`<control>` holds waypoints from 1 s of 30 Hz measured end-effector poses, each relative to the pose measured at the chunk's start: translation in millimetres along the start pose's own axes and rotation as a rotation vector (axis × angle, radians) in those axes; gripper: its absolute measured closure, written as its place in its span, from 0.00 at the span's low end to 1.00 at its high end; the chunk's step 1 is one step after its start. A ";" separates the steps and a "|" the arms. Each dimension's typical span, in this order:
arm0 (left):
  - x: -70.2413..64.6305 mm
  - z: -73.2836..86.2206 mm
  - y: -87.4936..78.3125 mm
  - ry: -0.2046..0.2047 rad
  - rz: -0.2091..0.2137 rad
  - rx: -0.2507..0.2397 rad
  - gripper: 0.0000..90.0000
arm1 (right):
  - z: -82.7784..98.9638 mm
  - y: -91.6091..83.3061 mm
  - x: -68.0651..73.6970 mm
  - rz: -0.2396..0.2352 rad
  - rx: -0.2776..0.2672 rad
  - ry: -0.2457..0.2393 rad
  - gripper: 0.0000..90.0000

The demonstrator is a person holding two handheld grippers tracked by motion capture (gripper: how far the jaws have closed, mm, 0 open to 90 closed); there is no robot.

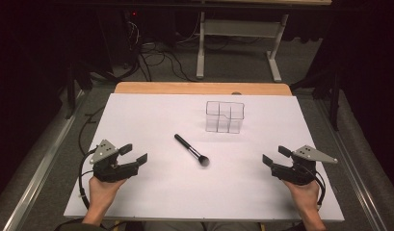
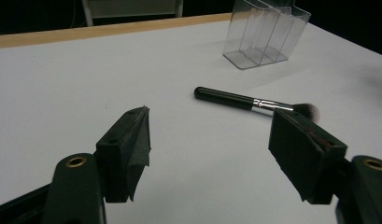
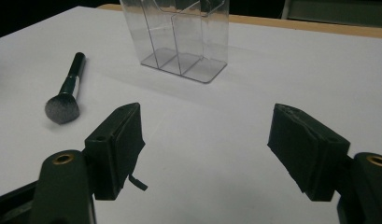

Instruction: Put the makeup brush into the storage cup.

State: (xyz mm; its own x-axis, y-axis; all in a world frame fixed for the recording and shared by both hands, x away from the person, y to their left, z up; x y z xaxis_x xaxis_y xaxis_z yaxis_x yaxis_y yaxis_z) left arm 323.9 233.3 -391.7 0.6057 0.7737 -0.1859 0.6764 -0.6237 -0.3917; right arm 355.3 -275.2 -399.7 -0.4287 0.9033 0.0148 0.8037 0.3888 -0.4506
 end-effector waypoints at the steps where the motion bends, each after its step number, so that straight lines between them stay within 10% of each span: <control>1: 0.9 0.2 1.9 -0.006 -0.003 0.009 0.33 | 0.0 0.2 -0.8 -0.002 -0.003 0.013 0.31; 30: -2.9 -20.8 16.5 -0.026 0.055 -0.005 0.31 | 0.4 -0.2 -1.9 -0.008 -0.007 0.029 0.32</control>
State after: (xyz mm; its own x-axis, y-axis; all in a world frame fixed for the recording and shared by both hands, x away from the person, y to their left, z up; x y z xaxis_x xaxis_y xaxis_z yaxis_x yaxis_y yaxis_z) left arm 342.1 218.4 -378.9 0.6311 0.7408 -0.2300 0.6447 -0.6658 -0.3755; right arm 355.8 -277.0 -400.0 -0.4232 0.9049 0.0442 0.8029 0.3972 -0.4444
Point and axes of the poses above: each handheld gripper's, and its own axes: y roughly forward along the jaws, z roughly out of its underside, x roughly to its left, the point moved 2 cm from there along y, roughly forward along the jaws, and after that the axes turned 7 degrees about z, right-handed, at the moved point
